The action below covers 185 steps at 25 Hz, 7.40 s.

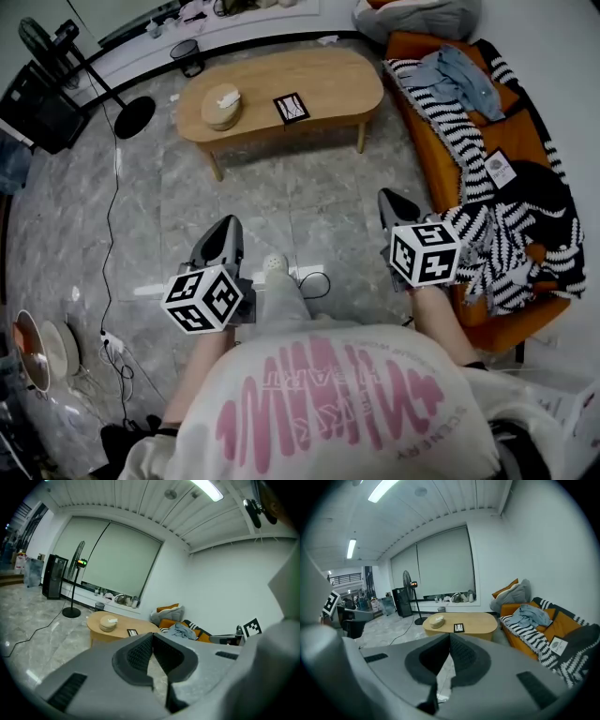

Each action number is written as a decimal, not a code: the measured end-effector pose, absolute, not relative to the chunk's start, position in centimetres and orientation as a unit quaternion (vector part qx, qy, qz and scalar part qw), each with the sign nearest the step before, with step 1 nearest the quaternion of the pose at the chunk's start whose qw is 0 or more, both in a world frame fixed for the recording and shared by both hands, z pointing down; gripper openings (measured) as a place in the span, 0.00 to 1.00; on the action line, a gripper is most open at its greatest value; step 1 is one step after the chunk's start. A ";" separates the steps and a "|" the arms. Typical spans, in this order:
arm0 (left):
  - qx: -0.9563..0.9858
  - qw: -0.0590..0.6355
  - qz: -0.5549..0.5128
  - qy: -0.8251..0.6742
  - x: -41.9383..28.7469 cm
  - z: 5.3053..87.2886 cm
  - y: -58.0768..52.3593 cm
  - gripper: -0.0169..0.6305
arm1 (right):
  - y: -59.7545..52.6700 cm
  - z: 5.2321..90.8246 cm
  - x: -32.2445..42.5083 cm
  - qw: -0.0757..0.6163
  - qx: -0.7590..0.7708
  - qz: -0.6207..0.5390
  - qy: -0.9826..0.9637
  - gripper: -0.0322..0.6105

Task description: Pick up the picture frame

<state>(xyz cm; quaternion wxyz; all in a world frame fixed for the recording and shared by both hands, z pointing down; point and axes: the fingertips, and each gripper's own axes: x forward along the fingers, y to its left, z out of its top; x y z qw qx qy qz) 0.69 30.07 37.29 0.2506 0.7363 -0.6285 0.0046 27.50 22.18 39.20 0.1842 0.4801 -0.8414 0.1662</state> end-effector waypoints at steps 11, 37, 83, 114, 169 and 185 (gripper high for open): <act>0.742 0.267 -0.025 -0.614 -6.3 37.7 15.8 0.03 | 10.0 38.8 22.9 0.158 0.512 0.201 -0.820 0.06; 0.681 0.393 0.117 -0.606 -15.5 55.0 0.6 0.03 | -6.3 60.2 10.8 0.211 0.463 0.418 -0.753 0.06; 0.543 0.525 0.169 -0.633 -17.4 65.3 -13.0 0.03 | -21.0 83.6 6.1 -0.049 0.412 0.778 -0.472 0.29; 0.609 0.477 0.034 -0.632 -15.6 55.2 -17.6 0.03 | -25.6 63.6 14.4 -0.026 0.464 0.680 -0.567 0.16; 0.805 0.210 -0.031 -0.554 -18.5 30.8 1.2 0.03 | -1.5 30.9 3.5 -0.110 0.473 0.335 -0.807 0.14; 0.811 0.225 -0.018 -0.540 -17.6 32.4 -0.5 0.03 | -2.4 33.5 3.9 -0.065 0.494 0.334 -0.800 0.14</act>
